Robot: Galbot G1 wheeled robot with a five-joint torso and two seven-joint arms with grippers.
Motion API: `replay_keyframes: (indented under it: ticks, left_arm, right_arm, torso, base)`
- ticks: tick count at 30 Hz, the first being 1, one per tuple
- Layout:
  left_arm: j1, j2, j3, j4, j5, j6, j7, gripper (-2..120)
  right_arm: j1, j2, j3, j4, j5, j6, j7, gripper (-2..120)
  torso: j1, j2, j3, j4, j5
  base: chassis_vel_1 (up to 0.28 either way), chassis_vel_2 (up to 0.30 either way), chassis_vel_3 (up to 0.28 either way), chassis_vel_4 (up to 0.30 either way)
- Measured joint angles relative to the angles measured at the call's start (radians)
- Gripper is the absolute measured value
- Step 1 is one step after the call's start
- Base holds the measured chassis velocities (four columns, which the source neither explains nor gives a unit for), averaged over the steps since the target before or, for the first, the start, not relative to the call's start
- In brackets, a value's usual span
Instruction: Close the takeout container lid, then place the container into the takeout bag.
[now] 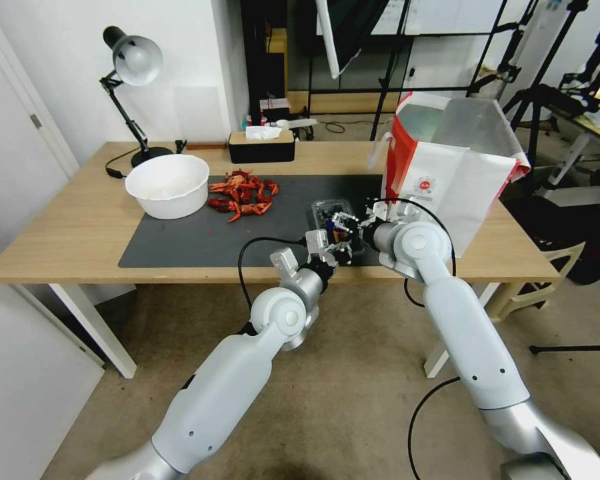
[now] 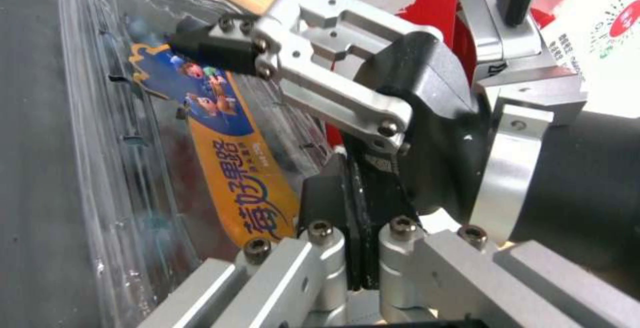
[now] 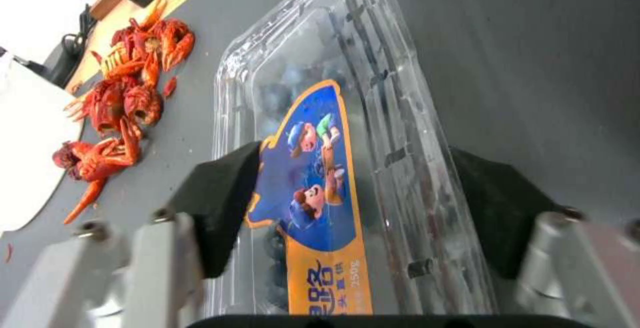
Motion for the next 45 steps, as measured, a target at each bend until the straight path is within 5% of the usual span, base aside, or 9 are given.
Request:
replay_keyframes:
  ticks: [19, 32, 45]
  left_arm:
    - [-0.002, 0.004, -0.007, 0.0, -0.005, 0.0, 0.005, 0]
    - [0.01, 0.039, -0.034, -0.017, -0.004, -0.008, 0.023, 0]
    - [0.103, 0.146, -0.113, -0.105, 0.062, -0.052, 0.086, 0]
  right_arm:
    - [-0.003, -0.013, 0.002, 0.009, 0.03, -0.001, 0.015, 0]
    - [-0.007, -0.026, 0.017, 0.02, 0.043, -0.004, 0.019, 0]
    - [-0.007, -0.043, 0.039, 0.043, 0.059, -0.004, 0.013, 0]
  torso:
    - [0.0, 0.0, 0.0, -0.0002, -0.0003]
    - [0.0, 0.0, 0.0, -0.0003, -0.0009]
    - [0.0, 0.0, 0.0, -0.0002, -0.0003]
  base:
    - [0.0, 0.0, 0.0, 0.0]
    - [0.0, 0.0, 0.0, 0.0]
    - [0.0, 0.0, 0.0, 0.0]
